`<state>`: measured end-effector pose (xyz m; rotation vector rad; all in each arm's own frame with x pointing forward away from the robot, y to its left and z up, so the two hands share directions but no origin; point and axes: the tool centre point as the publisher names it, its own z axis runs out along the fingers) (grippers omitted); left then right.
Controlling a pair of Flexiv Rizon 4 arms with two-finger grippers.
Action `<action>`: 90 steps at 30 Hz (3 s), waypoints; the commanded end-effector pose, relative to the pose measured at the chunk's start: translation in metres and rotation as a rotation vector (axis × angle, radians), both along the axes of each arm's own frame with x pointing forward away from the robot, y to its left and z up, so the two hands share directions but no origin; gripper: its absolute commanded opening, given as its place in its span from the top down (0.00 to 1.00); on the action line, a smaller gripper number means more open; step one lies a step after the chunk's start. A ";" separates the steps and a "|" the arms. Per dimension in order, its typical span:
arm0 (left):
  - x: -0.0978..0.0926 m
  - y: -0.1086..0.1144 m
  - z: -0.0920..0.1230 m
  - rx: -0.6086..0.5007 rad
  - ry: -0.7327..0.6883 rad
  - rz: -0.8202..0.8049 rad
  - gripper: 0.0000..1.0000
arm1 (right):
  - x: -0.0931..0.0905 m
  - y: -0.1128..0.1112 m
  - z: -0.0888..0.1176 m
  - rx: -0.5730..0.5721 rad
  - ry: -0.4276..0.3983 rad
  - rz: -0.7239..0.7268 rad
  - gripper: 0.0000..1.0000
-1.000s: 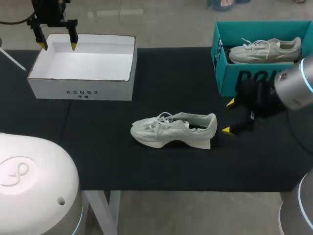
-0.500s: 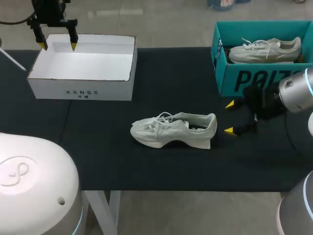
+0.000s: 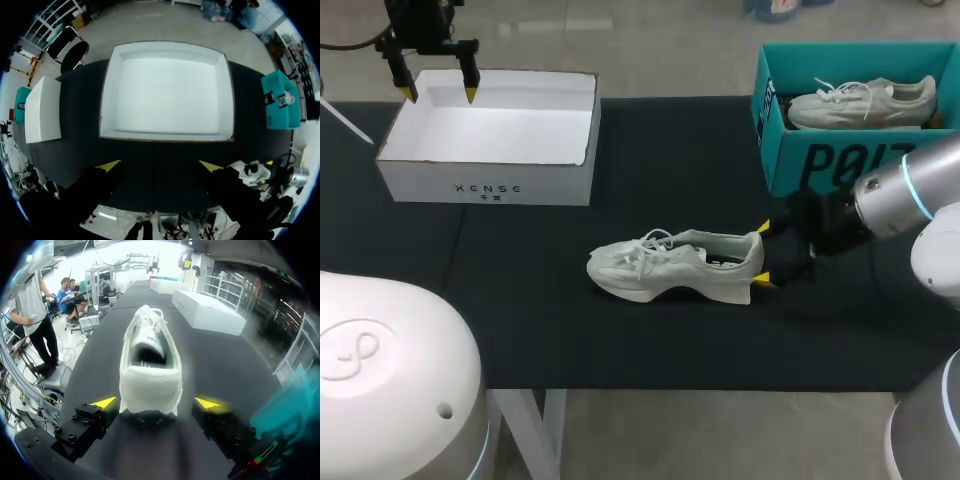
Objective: Take the shoe out of the shoebox, open the shoe tongue, remove and reinsert the insole, then place the shoe into the shoebox
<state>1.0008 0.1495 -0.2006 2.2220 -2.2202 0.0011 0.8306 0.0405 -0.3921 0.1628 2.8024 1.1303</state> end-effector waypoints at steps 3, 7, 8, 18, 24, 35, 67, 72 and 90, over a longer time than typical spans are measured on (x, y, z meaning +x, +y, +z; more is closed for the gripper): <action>0.000 0.000 0.000 0.000 0.000 0.000 0.00 | 0.014 0.016 -0.019 0.024 0.018 0.044 0.00; 0.000 0.000 0.000 0.000 0.000 0.000 0.00 | 0.016 0.023 -0.028 0.021 0.028 0.058 0.00; 0.000 0.000 0.000 0.000 0.000 0.000 0.00 | 0.016 0.024 -0.029 0.023 0.031 0.063 0.00; 0.000 0.000 0.000 0.000 0.000 0.000 0.00 | 0.016 0.038 -0.033 0.026 0.040 0.093 0.65; 0.000 0.000 0.000 0.000 0.000 0.000 0.00 | 0.012 0.039 -0.034 0.019 0.052 0.111 1.00; 0.000 0.000 0.000 0.000 0.000 0.000 0.00 | 0.008 0.040 -0.034 0.018 0.064 0.142 1.00; -0.045 -0.174 -0.051 0.019 -0.031 0.141 0.00 | 0.002 0.046 -0.028 0.009 0.055 0.131 1.00; -0.058 -0.224 -0.067 0.092 -0.044 0.154 0.00 | 0.000 0.049 -0.026 0.007 0.046 0.139 1.00; -0.089 -0.298 -0.091 0.056 -0.059 0.118 0.00 | 0.014 0.045 -0.026 0.010 0.031 0.123 1.00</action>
